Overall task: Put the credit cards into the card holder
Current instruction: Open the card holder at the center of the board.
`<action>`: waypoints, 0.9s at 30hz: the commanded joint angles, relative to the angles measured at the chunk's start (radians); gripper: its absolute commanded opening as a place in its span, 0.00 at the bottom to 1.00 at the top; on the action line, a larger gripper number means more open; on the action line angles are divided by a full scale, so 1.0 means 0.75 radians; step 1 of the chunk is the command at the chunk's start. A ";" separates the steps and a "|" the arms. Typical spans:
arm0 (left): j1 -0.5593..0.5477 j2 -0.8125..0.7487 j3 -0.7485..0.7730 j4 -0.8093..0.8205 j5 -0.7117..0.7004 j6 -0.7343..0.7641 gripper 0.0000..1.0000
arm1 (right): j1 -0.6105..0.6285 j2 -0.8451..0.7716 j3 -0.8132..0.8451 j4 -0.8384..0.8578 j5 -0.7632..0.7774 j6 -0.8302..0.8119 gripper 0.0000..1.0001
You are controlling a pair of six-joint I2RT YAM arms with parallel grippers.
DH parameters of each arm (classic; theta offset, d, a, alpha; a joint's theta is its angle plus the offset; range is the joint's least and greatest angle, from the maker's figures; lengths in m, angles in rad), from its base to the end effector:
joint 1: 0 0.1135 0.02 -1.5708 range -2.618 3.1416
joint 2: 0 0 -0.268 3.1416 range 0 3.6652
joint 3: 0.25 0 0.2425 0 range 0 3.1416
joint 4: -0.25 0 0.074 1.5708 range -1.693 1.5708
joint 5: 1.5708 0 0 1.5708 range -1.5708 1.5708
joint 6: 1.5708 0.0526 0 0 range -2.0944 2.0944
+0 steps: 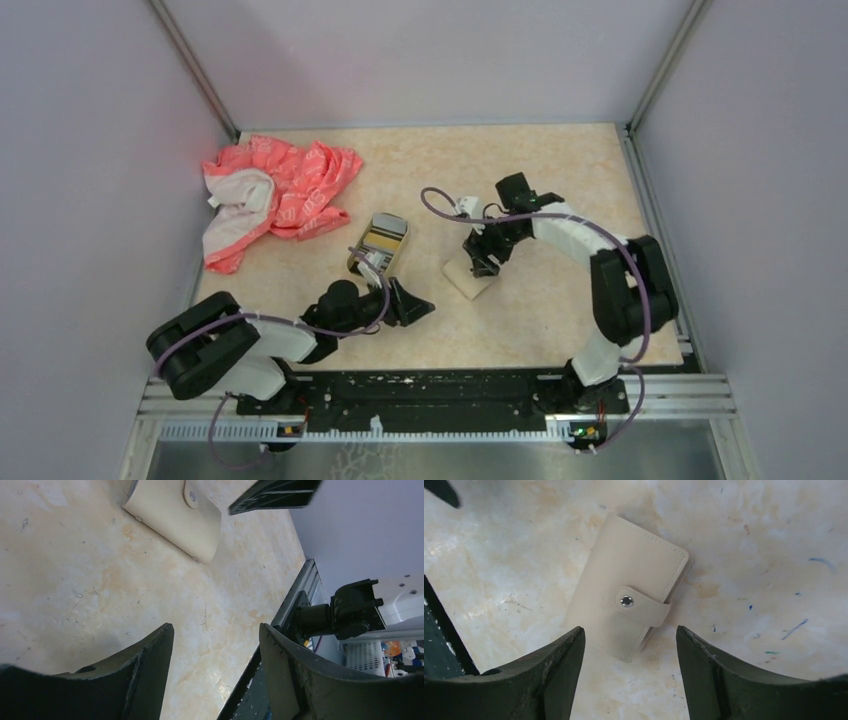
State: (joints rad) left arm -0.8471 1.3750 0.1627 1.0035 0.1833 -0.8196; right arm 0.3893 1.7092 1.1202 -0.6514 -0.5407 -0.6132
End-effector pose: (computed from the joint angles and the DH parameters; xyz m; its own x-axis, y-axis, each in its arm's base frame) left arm 0.1448 -0.1783 0.1513 -0.7185 -0.2722 -0.6401 0.4832 0.4667 -0.7408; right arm 0.2898 0.1481 0.1856 -0.4395 -0.7136 -0.5455 -0.8961 0.3903 0.2115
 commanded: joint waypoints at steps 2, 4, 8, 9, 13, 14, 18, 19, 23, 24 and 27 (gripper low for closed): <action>-0.108 0.112 0.071 0.038 -0.312 -0.126 0.67 | -0.006 -0.406 -0.166 0.099 -0.289 -0.566 0.67; -0.124 0.160 0.106 0.001 -0.378 -0.175 0.64 | 0.003 -0.455 -0.256 0.113 -0.363 -0.785 0.67; -0.149 0.221 0.192 -0.127 -0.486 -0.244 0.59 | 0.054 -0.369 -0.255 0.139 -0.298 -0.749 0.58; -0.157 0.228 0.212 -0.164 -0.516 -0.260 0.59 | 0.062 -0.334 -0.247 0.165 -0.259 -0.708 0.55; -0.169 0.270 0.296 -0.300 -0.610 -0.313 0.60 | 0.066 -0.245 -0.250 0.265 -0.138 -0.612 0.48; -0.169 0.286 0.320 -0.332 -0.614 -0.326 0.60 | 0.066 -0.238 -0.252 0.283 -0.130 -0.599 0.48; -0.169 0.370 0.415 -0.393 -0.622 -0.369 0.60 | 0.089 -0.202 -0.237 0.305 -0.098 -0.561 0.47; -0.169 0.391 0.433 -0.406 -0.625 -0.380 0.60 | 0.094 -0.187 -0.234 0.306 -0.098 -0.554 0.47; -0.169 0.467 0.499 -0.440 -0.629 -0.417 0.60 | 0.110 -0.138 -0.236 0.294 -0.068 -0.557 0.47; -0.169 0.481 0.513 -0.449 -0.630 -0.423 0.60 | 0.114 -0.130 -0.236 0.286 -0.062 -0.563 0.47; -0.168 0.515 0.551 -0.472 -0.632 -0.428 0.60 | 0.126 -0.101 -0.235 0.276 -0.030 -0.563 0.47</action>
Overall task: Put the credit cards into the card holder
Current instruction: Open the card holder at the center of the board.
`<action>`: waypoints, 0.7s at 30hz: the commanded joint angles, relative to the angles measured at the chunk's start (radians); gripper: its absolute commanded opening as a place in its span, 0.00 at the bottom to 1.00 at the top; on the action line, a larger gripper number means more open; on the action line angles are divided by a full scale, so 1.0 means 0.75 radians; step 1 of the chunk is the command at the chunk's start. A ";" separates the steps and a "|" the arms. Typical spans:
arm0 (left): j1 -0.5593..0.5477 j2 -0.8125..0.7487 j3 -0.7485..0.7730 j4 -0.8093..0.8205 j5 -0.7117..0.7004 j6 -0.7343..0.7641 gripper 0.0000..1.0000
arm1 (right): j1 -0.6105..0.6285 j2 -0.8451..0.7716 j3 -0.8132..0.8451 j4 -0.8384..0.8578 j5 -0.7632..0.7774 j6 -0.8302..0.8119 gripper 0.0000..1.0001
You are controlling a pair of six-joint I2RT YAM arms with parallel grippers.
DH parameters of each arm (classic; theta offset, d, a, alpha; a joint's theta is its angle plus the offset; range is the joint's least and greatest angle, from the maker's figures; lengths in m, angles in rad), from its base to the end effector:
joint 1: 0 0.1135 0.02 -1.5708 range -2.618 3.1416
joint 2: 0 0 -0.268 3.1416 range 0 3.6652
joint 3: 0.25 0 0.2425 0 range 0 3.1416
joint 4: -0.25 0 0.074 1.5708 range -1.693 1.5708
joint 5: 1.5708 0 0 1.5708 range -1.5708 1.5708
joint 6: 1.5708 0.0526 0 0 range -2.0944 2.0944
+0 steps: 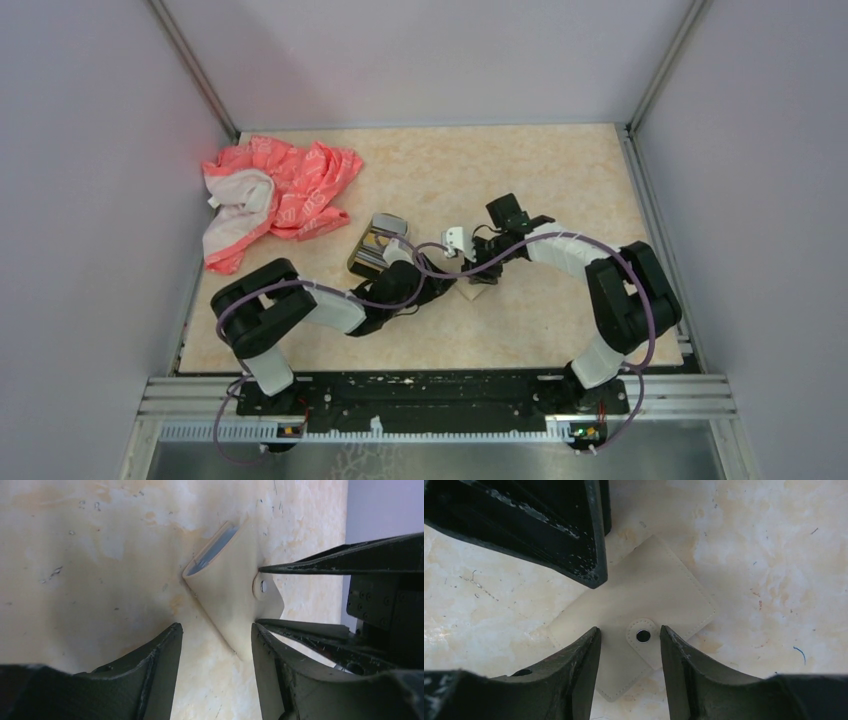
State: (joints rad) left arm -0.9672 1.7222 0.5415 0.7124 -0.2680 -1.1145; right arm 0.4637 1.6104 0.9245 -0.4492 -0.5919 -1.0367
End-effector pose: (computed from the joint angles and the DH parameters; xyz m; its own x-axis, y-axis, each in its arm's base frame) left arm 0.1911 -0.2527 0.1276 -0.7052 -0.5022 -0.5005 0.0607 0.6605 -0.7484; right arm 0.2553 0.1605 0.1722 0.0880 -0.7546 -0.6502 -0.9941 -0.0247 -0.1058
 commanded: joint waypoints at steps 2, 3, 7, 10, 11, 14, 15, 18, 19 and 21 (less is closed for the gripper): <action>-0.009 0.073 0.070 -0.092 -0.023 -0.036 0.60 | 0.034 0.047 0.027 0.018 0.080 0.016 0.45; -0.009 0.083 0.079 -0.095 -0.016 -0.037 0.57 | 0.036 0.057 0.033 0.016 0.097 0.021 0.41; -0.009 0.119 0.094 -0.083 -0.006 -0.038 0.52 | 0.036 0.080 0.064 -0.024 0.119 0.035 0.28; -0.007 0.141 0.098 -0.072 -0.014 -0.035 0.50 | 0.036 0.082 0.069 -0.032 0.137 0.048 0.14; -0.007 0.147 0.098 -0.070 -0.017 -0.034 0.50 | 0.036 0.083 0.074 -0.034 0.143 0.057 0.09; -0.007 0.159 0.096 -0.061 -0.030 -0.023 0.50 | 0.036 0.072 0.092 -0.060 0.129 0.072 0.00; -0.007 0.158 0.093 -0.056 -0.033 -0.018 0.50 | 0.036 0.065 0.095 -0.072 0.108 0.076 0.00; -0.005 0.149 0.079 -0.046 -0.049 -0.003 0.50 | 0.034 0.031 0.112 -0.139 -0.016 0.063 0.00; -0.004 0.145 0.072 -0.043 -0.054 0.003 0.50 | 0.033 0.019 0.118 -0.174 -0.073 0.036 0.00; 0.001 0.133 0.065 -0.039 -0.061 0.016 0.51 | 0.032 0.002 0.129 -0.240 -0.186 0.002 0.00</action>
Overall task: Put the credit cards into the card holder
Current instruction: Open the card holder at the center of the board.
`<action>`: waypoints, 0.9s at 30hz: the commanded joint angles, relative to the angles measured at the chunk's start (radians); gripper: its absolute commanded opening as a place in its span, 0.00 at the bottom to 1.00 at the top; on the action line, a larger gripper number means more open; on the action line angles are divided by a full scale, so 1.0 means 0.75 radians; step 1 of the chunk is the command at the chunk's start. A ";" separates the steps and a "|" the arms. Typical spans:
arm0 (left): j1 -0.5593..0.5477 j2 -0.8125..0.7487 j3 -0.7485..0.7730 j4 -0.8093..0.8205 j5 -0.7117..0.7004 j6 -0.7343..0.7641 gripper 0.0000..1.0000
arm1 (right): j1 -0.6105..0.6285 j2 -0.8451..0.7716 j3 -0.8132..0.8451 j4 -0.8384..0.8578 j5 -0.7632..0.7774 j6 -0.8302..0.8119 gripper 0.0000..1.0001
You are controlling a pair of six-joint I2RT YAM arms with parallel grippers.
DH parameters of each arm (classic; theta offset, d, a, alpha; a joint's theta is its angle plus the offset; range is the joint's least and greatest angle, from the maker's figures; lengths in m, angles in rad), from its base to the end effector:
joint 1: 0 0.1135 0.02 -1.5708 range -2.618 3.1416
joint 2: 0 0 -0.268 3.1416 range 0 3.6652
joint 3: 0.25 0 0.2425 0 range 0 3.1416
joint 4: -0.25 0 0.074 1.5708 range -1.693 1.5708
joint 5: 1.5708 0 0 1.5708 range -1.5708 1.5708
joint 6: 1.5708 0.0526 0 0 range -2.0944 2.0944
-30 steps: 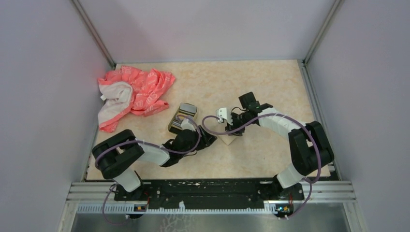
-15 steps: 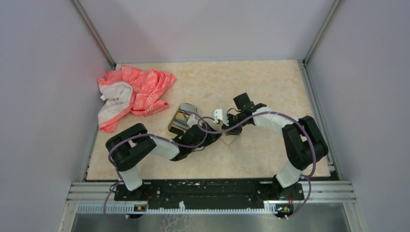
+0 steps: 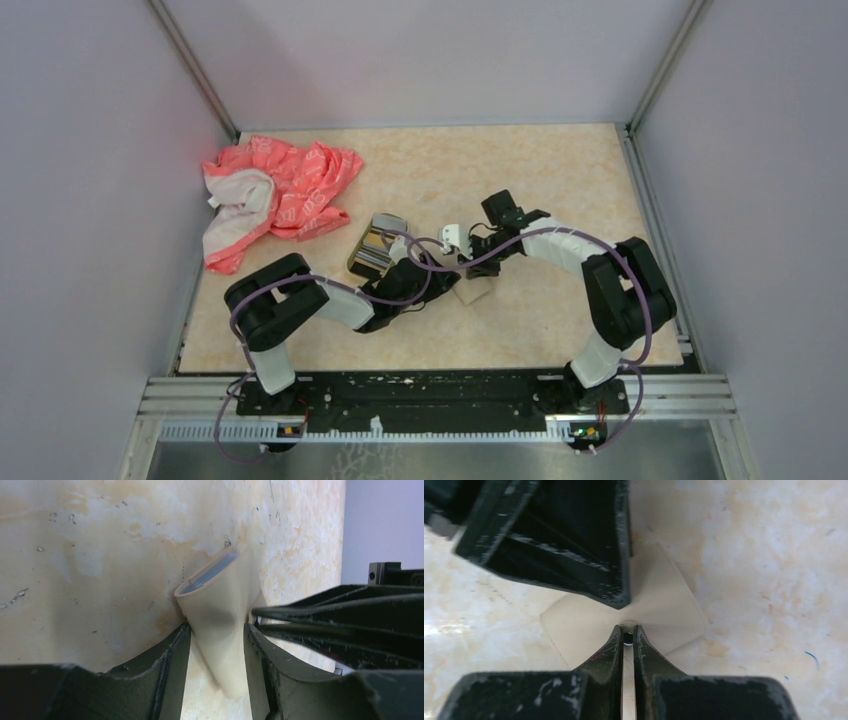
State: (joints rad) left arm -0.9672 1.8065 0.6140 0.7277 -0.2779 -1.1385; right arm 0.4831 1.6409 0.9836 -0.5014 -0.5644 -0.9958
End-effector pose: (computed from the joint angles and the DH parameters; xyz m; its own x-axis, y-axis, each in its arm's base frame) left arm 0.2029 -0.2688 0.1221 -0.6991 -0.5243 -0.4862 0.0424 0.6484 -0.7602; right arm 0.2605 0.1684 0.1763 0.0473 -0.7759 -0.6291 -0.9976 -0.0044 -0.0696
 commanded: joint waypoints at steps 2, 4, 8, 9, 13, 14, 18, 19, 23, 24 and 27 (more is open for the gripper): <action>0.007 0.012 -0.035 -0.071 -0.053 0.058 0.51 | 0.005 -0.040 0.065 -0.227 -0.298 -0.091 0.00; 0.009 0.009 -0.033 -0.095 -0.055 0.064 0.51 | -0.001 -0.040 0.071 -0.247 -0.351 -0.086 0.00; 0.011 0.022 -0.014 -0.136 -0.039 0.070 0.42 | -0.022 -0.033 0.081 -0.242 -0.393 -0.047 0.00; 0.011 0.030 -0.012 -0.141 -0.031 0.068 0.37 | -0.032 -0.030 0.083 -0.245 -0.403 -0.045 0.00; 0.011 0.060 -0.006 -0.150 0.008 0.073 0.28 | -0.075 -0.035 0.093 -0.265 -0.425 -0.056 0.00; 0.011 0.060 -0.009 -0.150 0.012 0.077 0.28 | -0.077 -0.044 0.091 -0.259 -0.396 -0.054 0.00; 0.011 0.023 -0.059 -0.071 0.035 0.129 0.29 | -0.043 -0.140 0.000 -0.202 -0.287 -0.079 0.24; 0.010 0.009 -0.069 -0.056 0.041 0.140 0.29 | -0.018 -0.175 -0.037 -0.164 -0.252 -0.091 0.34; 0.011 -0.023 -0.063 -0.083 0.062 0.163 0.30 | 0.049 -0.210 -0.085 -0.092 -0.171 -0.100 0.49; 0.011 -0.026 -0.060 -0.085 0.071 0.167 0.30 | 0.054 -0.192 -0.075 -0.111 -0.163 -0.109 0.49; 0.010 -0.012 -0.059 -0.062 0.096 0.159 0.30 | 0.071 -0.146 -0.084 -0.104 -0.107 -0.113 0.48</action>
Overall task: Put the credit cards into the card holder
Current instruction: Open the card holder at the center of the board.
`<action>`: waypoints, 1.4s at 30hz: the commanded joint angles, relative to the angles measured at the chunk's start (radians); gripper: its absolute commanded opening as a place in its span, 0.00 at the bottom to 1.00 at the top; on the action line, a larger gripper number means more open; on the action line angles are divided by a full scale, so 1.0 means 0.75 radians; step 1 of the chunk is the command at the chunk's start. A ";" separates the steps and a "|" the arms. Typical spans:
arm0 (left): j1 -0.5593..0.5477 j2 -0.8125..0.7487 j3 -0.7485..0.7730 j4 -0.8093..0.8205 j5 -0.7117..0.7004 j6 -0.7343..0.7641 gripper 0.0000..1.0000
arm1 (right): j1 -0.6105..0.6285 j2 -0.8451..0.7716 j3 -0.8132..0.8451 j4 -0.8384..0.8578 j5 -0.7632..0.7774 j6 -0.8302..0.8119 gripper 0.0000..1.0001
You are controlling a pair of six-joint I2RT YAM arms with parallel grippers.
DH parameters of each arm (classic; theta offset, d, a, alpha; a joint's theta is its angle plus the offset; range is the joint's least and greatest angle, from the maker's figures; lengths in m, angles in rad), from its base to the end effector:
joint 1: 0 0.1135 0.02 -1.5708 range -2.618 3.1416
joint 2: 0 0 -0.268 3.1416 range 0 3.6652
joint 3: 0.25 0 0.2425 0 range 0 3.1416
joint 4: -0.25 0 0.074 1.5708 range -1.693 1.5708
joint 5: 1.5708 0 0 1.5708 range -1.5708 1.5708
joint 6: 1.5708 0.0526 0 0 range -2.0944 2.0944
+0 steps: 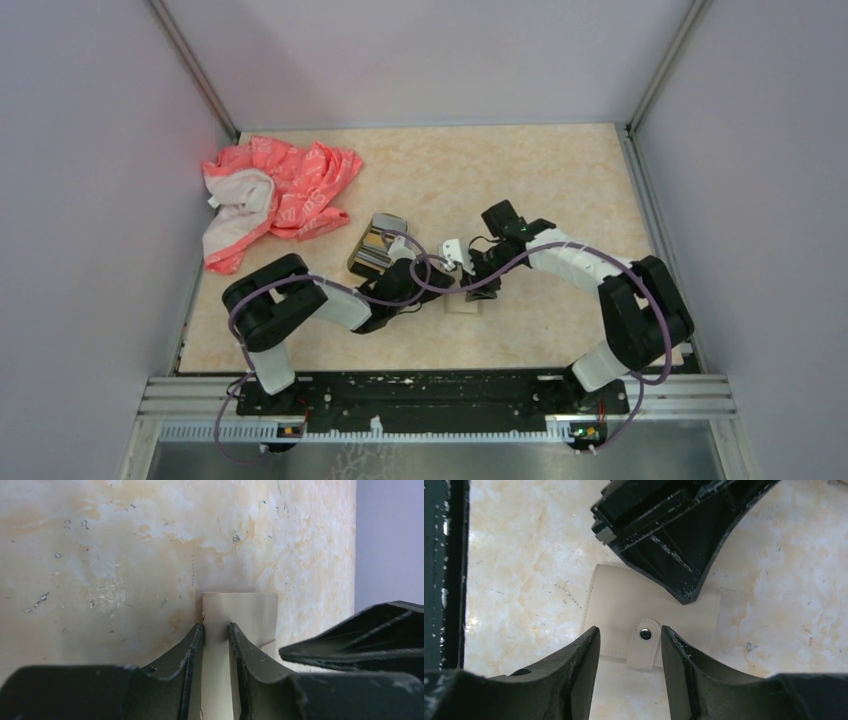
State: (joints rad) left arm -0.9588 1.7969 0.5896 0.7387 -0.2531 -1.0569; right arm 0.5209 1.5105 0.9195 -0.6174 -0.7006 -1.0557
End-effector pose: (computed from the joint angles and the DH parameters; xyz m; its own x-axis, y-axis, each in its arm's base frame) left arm 0.2010 -0.2635 0.1200 -0.7059 -0.4619 -0.5371 0.1005 0.6852 -0.7214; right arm 0.2198 0.1652 0.1931 0.1040 -0.7073 -0.6992 -0.9909 -0.1343 -0.0116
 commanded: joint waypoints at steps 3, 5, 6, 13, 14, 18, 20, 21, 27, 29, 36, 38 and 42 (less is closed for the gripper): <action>0.000 0.012 -0.033 -0.051 0.084 0.034 0.29 | 0.045 0.054 -0.014 0.089 0.160 -0.016 0.48; -0.001 0.014 -0.044 -0.036 0.089 0.023 0.29 | 0.052 0.071 -0.016 0.102 0.209 -0.008 0.49; -0.001 0.014 -0.050 -0.028 0.088 0.019 0.29 | 0.052 0.077 -0.017 0.103 0.224 -0.009 0.49; -0.002 0.017 -0.070 0.021 0.119 0.001 0.27 | 0.086 0.143 -0.016 0.093 0.284 -0.015 0.42; 0.000 0.017 -0.074 0.027 0.123 0.000 0.27 | 0.092 0.159 -0.005 0.082 0.285 -0.016 0.38; -0.002 0.008 -0.089 0.041 0.122 -0.006 0.26 | 0.107 0.207 0.036 0.031 0.301 -0.018 0.15; -0.001 0.001 -0.099 0.043 0.118 -0.006 0.26 | 0.107 0.210 0.044 0.018 0.307 -0.018 0.03; -0.002 -0.002 -0.104 0.044 0.114 -0.006 0.26 | 0.107 0.204 0.048 0.015 0.305 -0.018 0.00; -0.002 -0.023 -0.142 0.052 0.085 -0.016 0.25 | 0.070 0.124 0.067 -0.048 0.136 -0.076 0.00; 0.000 -0.034 -0.153 0.061 0.073 -0.015 0.25 | 0.019 0.070 0.057 -0.075 -0.016 -0.138 0.00; 0.000 -0.078 -0.158 0.058 0.069 0.032 0.26 | -0.136 -0.071 -0.006 -0.032 -0.273 -0.203 0.00; 0.000 -0.092 -0.164 0.073 0.087 0.062 0.29 | -0.144 -0.058 0.001 -0.051 -0.287 -0.218 0.00; 0.000 -0.142 -0.235 0.188 0.147 0.136 0.55 | -0.157 -0.055 0.016 -0.069 -0.340 -0.223 0.00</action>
State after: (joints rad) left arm -0.9531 1.7348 0.4683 0.8314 -0.1932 -1.0336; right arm 0.4110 1.4933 0.9154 -0.6640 -0.8330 -1.1851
